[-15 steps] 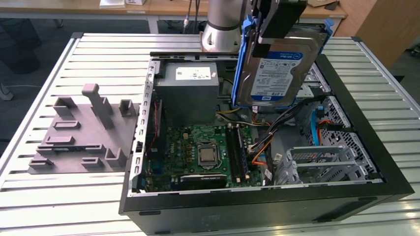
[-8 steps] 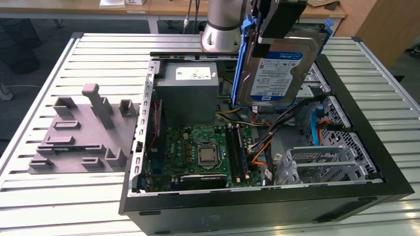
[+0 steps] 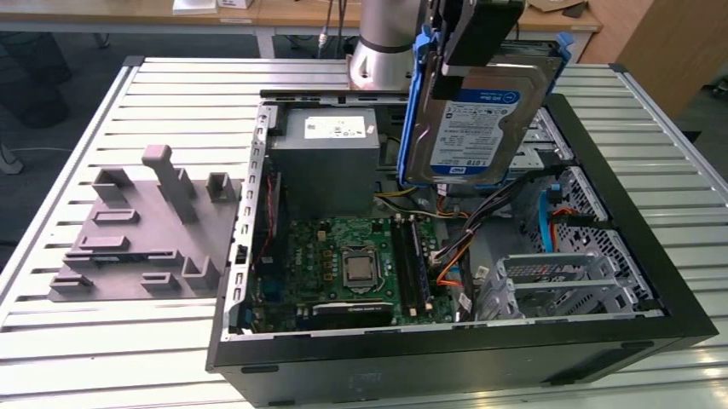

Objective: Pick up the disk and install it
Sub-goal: 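Insert the disk into the insertion slot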

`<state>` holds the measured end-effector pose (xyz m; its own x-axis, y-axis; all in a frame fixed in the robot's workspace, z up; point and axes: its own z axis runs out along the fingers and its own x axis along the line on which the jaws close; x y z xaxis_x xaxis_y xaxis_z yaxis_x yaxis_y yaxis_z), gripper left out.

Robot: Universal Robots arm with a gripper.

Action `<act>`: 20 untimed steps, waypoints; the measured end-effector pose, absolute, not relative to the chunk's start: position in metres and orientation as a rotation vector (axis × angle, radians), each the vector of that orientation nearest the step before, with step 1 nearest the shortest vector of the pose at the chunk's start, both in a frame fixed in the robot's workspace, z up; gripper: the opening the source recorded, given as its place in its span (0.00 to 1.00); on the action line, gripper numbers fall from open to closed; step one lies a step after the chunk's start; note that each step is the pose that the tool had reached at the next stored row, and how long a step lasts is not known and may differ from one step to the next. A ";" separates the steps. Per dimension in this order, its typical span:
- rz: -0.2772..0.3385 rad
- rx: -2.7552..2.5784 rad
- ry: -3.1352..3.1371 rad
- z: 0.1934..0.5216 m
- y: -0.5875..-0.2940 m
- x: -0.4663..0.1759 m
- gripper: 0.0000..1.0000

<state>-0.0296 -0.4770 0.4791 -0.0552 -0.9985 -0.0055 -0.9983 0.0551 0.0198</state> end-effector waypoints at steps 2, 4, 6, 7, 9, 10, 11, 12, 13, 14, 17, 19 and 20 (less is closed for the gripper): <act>-0.029 2.152 -2.275 0.479 -0.477 -0.030 0.37; -0.029 2.152 -2.275 0.479 -0.478 -0.030 0.37; -0.029 2.152 -2.275 0.479 -0.479 -0.030 0.37; -0.028 2.152 -2.275 0.479 -0.479 -0.030 0.37; -0.029 2.153 -2.275 0.479 -0.481 -0.030 0.37; -0.029 2.153 -2.275 0.479 -0.482 -0.030 0.37; -0.029 2.153 -2.275 0.479 -0.482 -0.030 0.37; -0.029 2.153 -2.275 0.479 -0.483 -0.030 0.37; -0.029 2.153 -2.275 0.479 -0.483 -0.030 0.37; -0.029 2.153 -2.275 0.479 -0.484 -0.030 0.37; -0.029 2.153 -2.275 0.479 -0.494 -0.030 0.37; -0.029 2.153 -2.275 0.479 -0.494 -0.030 0.37; -0.029 2.153 -2.275 0.479 -0.494 -0.030 0.37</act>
